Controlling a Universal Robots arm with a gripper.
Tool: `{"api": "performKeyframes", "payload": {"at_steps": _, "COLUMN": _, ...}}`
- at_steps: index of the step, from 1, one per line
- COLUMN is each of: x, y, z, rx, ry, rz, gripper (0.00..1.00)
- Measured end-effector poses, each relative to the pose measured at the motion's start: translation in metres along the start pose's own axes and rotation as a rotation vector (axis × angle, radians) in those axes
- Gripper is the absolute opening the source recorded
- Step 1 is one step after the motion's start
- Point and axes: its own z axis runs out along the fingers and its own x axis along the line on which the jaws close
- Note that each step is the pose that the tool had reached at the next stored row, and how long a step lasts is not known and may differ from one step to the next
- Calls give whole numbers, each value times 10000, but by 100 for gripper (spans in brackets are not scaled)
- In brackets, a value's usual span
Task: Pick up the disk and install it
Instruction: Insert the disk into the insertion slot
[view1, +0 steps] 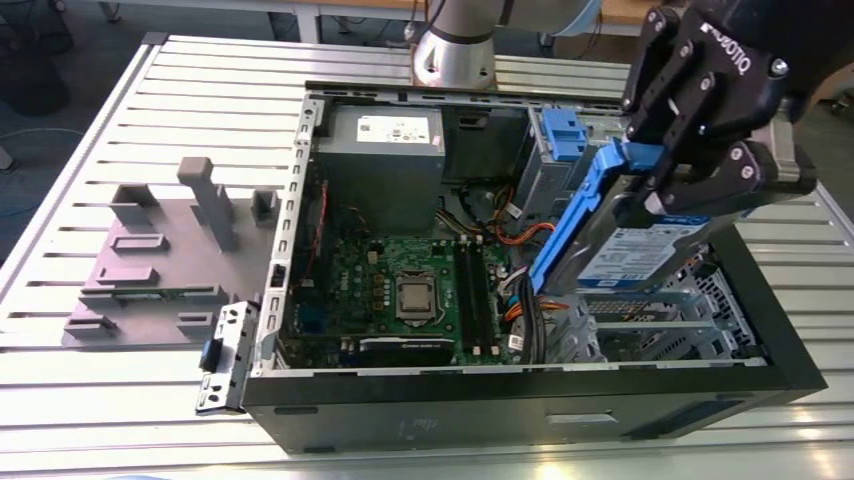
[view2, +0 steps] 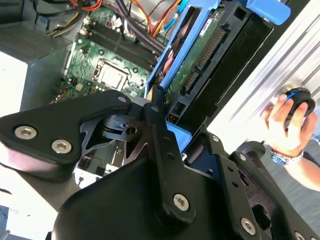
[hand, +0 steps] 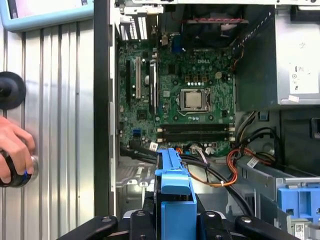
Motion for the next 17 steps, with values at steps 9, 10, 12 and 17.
{"api": "performKeyframes", "payload": {"at_steps": 9, "x": 63, "y": -271, "z": 22, "rx": -89, "ry": -2, "rz": 2, "gripper": 37}}
{"api": "performKeyframes", "payload": {"at_steps": 10, "x": 69, "y": -301, "z": 25, "rx": -98, "ry": -2, "rz": 2, "gripper": 37}}
{"api": "performKeyframes", "payload": {"at_steps": 12, "x": 80, "y": -360, "z": 28, "rx": -117, "ry": 0, "rz": 3, "gripper": 37}}
{"api": "performKeyframes", "payload": {"at_steps": 17, "x": 110, "y": -492, "z": 44, "rx": -152, "ry": -7, "rz": 3, "gripper": 37}}
